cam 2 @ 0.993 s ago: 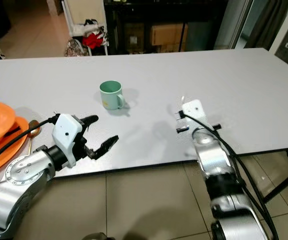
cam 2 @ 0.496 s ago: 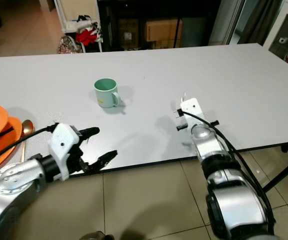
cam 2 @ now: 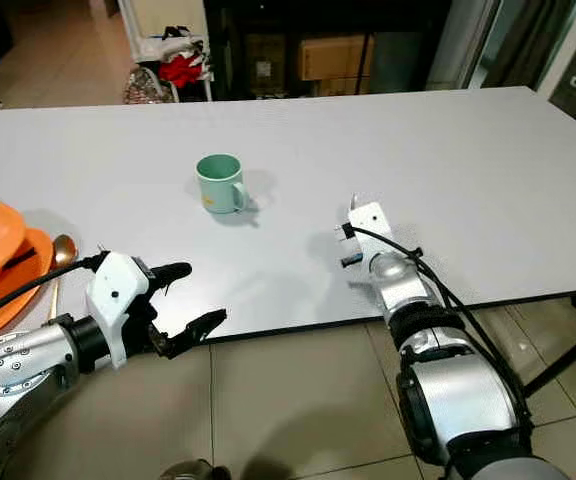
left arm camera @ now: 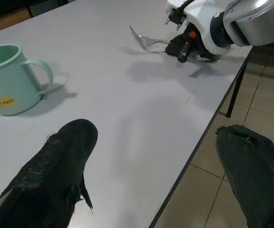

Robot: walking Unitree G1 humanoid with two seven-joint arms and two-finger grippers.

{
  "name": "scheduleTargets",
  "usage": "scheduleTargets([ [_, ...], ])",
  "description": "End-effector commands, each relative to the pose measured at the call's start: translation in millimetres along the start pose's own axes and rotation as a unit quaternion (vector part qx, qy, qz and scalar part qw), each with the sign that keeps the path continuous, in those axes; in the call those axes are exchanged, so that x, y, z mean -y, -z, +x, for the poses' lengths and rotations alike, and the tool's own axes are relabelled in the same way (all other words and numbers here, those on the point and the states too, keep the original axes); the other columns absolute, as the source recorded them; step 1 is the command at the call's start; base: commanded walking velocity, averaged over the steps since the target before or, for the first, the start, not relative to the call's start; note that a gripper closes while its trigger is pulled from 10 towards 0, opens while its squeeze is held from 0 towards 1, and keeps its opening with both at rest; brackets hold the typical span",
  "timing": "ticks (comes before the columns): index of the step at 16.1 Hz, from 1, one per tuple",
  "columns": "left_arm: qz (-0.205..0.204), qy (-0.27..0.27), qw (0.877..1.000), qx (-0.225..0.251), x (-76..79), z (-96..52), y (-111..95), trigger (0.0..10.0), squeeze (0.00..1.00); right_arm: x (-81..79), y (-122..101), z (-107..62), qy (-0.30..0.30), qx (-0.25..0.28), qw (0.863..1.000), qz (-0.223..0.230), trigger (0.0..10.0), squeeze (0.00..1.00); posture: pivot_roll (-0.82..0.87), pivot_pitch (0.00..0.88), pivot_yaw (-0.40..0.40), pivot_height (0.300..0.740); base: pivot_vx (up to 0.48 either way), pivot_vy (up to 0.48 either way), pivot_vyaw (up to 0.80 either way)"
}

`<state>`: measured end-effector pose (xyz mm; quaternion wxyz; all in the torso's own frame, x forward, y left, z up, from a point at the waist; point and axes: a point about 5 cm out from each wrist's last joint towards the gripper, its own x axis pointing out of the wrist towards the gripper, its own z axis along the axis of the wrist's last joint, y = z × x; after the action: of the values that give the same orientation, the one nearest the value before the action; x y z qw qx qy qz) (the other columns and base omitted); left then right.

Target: Setting the table

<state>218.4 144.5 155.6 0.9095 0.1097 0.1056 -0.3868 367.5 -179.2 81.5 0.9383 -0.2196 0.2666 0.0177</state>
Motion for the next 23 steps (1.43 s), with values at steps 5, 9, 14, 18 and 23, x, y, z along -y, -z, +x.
scheduleTargets([
  [5, 0.007, 0.004, 1.0, -0.001, 0.6, -1.0, -4, 10.0, 0.03, 1.2, -5, 0.6, -0.002, -0.004, 1.0, 0.015, 10.0, 0.79, 0.17, 0.0, 0.035, 0.74, 0.0, 0.0, 0.0],
  [9, 0.008, 0.007, 1.0, -0.001, 1.7, 0.4, -5, 10.0, 0.03, 1.3, -3, 0.8, -0.007, -0.012, 1.0, 0.018, 10.0, 1.0, 0.17, 0.0, 0.037, 0.74, 0.0, 0.0, 0.0],
  [14, 0.01, 0.007, 1.0, -0.003, 1.4, 0.7, -4, 10.0, 0.02, 1.0, -7, 0.7, -0.01, -0.005, 1.0, 0.018, 10.0, 1.0, 0.16, 0.0, 0.036, 0.74, 0.0, 0.0, 0.0],
  [18, 0.014, -0.043, 0.999, 0.02, -8.8, -2.3, -9, 10.0, 0.02, 16.8, -52, -9.4, -0.007, 0.11, 0.99, 0.087, 10.0, 1.0, 0.17, 0.0, 0.015, 0.74, 0.0, 0.0, 0.0],
  [23, 0.001, -0.23, 0.97, 0.075, -30.8, -0.7, -23, 10.0, 0.02, 9.1, -43, -89.9, -0.08, 0.291, 0.934, 0.192, 10.0, 1.0, 0.12, 0.0, 0.03, 0.74, 0.0, 0.0, 0.32],
])
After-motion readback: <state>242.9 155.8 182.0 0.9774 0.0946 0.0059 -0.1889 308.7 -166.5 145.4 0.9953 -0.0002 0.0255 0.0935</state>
